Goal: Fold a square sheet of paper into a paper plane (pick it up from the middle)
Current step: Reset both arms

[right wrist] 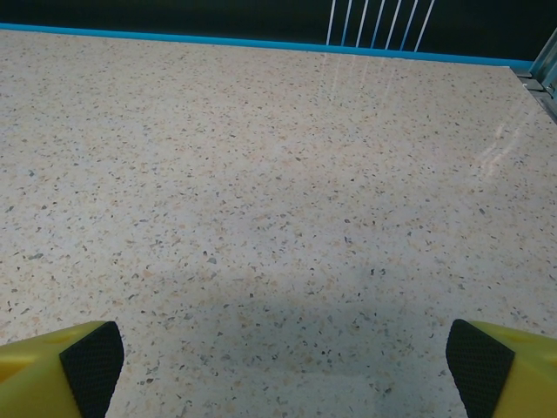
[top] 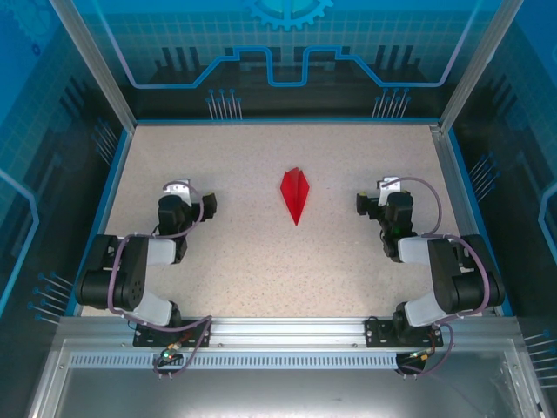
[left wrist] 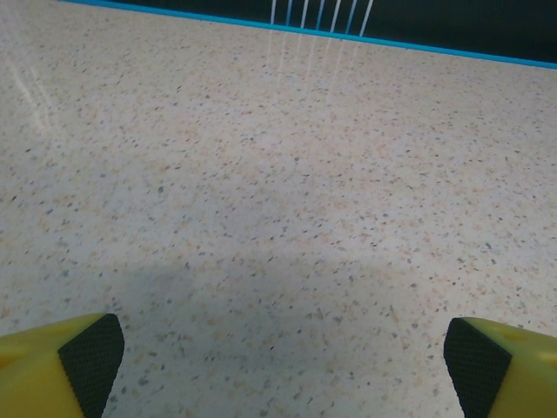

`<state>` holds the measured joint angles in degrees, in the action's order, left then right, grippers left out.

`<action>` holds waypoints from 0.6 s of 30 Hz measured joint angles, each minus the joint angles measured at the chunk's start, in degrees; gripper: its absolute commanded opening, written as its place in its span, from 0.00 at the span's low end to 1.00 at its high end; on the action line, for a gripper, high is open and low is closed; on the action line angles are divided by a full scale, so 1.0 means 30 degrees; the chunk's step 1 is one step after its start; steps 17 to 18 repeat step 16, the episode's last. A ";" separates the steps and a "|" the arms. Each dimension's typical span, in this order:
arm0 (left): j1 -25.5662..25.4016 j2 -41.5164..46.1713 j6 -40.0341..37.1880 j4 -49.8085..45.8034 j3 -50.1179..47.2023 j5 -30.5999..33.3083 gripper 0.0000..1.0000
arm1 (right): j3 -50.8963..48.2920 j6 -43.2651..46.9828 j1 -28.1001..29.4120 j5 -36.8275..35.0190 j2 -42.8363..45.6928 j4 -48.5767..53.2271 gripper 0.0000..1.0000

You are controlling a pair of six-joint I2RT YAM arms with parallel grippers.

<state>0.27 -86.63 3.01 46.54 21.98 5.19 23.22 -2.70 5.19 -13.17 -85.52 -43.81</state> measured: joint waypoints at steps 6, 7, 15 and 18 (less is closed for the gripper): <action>-0.0160 0.0000 -0.0262 -0.0131 0.0131 0.0036 0.99 | 0.0000 0.0000 0.0000 0.0007 0.0000 0.0000 0.99; -0.0189 0.0000 -0.0342 -0.0153 0.0131 0.0036 0.99 | 0.0000 0.0000 0.0000 0.0007 0.0000 0.0000 0.99; -0.0219 -0.0007 -0.0561 -0.0423 0.0153 0.0029 0.99 | 0.0000 0.0000 0.0000 0.0007 0.0000 0.0007 0.99; -0.0219 -0.0007 -0.0561 -0.0423 0.0153 0.0022 0.98 | 0.0000 0.0000 0.0000 0.0007 0.0000 0.0000 0.99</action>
